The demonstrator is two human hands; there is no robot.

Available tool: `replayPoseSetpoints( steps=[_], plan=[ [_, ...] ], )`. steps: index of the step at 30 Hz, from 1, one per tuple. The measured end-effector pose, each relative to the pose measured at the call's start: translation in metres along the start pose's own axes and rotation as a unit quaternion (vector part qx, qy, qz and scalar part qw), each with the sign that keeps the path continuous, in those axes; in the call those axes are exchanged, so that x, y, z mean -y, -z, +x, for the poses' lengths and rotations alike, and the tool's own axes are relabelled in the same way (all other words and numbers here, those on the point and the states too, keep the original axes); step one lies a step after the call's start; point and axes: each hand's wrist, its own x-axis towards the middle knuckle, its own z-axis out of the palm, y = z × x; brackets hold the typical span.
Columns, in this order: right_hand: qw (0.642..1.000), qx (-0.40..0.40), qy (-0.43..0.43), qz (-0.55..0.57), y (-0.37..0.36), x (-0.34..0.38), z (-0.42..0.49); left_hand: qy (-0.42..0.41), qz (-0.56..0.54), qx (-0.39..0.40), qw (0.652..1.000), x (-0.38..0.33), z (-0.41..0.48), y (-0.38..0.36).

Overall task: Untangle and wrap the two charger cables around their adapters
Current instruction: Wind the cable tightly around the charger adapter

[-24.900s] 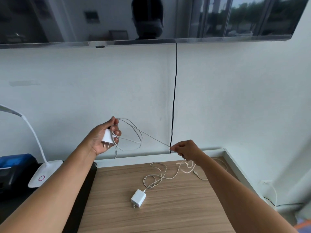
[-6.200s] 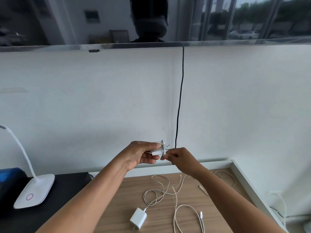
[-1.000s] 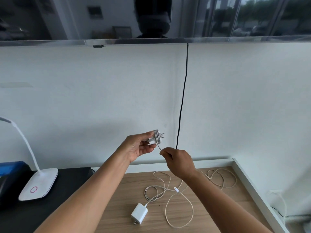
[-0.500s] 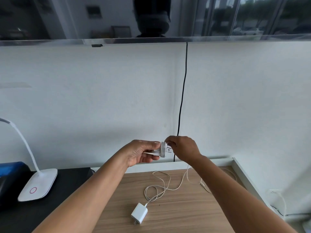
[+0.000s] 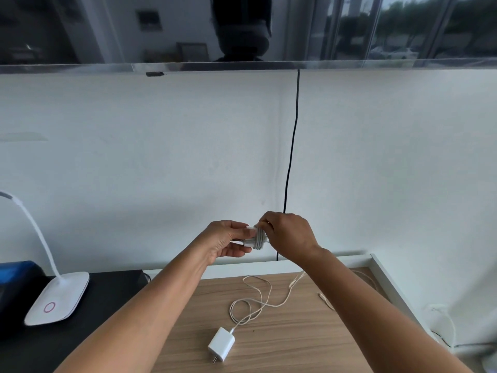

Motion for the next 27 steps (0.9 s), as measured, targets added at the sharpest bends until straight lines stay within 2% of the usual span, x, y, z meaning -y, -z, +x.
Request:
replayPoseSetpoints(
  steps=[6, 12, 19, 27],
  plan=[
    [0.994, -0.095, 0.026, 0.042, -0.016, 0.005, -0.017, -0.03, -0.105, -0.063, 0.992, -0.002, 0.009, 0.005],
    [0.993, -0.08, 0.006, 0.091, -0.034, 0.003, -0.033, -0.015, -0.182, -0.045, 0.982, -0.015, 0.007, 0.009],
    [0.991, -0.008, -0.063, 0.119, -0.04, -0.007, -0.033, 0.023, -0.129, -0.009, 0.991, -0.021, -0.006, 0.01],
    [0.988, 0.035, -0.101, 0.114, -0.033, -0.015, -0.015, 0.022, -0.043, 0.063, 0.997, -0.019, -0.016, 0.002]
  ],
)
